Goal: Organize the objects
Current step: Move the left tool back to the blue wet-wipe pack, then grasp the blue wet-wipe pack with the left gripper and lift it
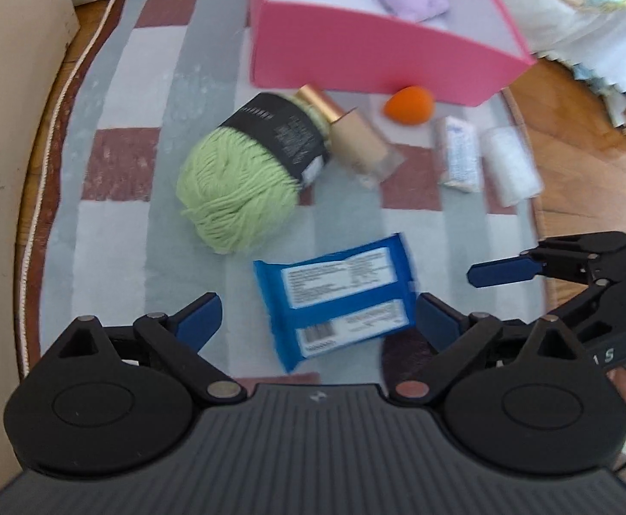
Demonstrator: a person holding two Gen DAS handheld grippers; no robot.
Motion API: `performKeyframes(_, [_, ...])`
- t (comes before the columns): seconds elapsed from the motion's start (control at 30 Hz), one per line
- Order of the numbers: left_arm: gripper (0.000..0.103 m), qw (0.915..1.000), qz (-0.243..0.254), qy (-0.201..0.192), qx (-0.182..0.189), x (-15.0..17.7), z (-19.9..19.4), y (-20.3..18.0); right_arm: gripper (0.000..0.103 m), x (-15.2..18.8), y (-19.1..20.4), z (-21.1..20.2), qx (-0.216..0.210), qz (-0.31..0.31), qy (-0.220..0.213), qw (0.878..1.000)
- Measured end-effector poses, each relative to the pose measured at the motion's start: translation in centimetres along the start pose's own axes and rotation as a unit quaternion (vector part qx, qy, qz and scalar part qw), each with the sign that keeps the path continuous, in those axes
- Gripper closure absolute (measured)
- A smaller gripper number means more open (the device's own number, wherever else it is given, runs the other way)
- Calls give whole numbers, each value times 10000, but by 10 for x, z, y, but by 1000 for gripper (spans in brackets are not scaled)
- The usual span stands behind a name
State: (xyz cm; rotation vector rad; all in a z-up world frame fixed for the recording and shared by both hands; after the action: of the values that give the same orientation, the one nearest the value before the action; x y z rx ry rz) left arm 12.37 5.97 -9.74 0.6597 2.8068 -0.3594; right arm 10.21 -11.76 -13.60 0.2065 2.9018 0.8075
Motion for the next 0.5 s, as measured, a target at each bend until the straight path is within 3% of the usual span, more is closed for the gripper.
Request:
performKeyframes(0.1, [8,9999,-73,-7,-131,3,14,3,18,4,3,18,289,-272,-197,9990])
performKeyframes(0.27, [20,9996,-254,69,-137,11,35,8,20,15,1,37,434,-398,-338,9977])
performKeyframes(0.43, [38,9969,-649,-139,432,18,43,21,21,22,-8,44,502,-247,-577,9968])
performKeyframes(0.5, [41,9965,-695,-252,392,19,42,26,20,24,-9,46,534,-285,-655,9960])
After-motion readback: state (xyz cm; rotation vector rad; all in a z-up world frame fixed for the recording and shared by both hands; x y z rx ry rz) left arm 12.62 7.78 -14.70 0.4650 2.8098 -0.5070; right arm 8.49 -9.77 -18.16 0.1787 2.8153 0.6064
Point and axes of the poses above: each gripper's, at about its wrist camera, not at the fingertips, and z roughly the way its jaws point, y to its left, x to its underside, the point moved 2 cm from there along z, roughly the way its jaws point, and after that the axes turned 13 degrees about z, right-handed, at the moved point
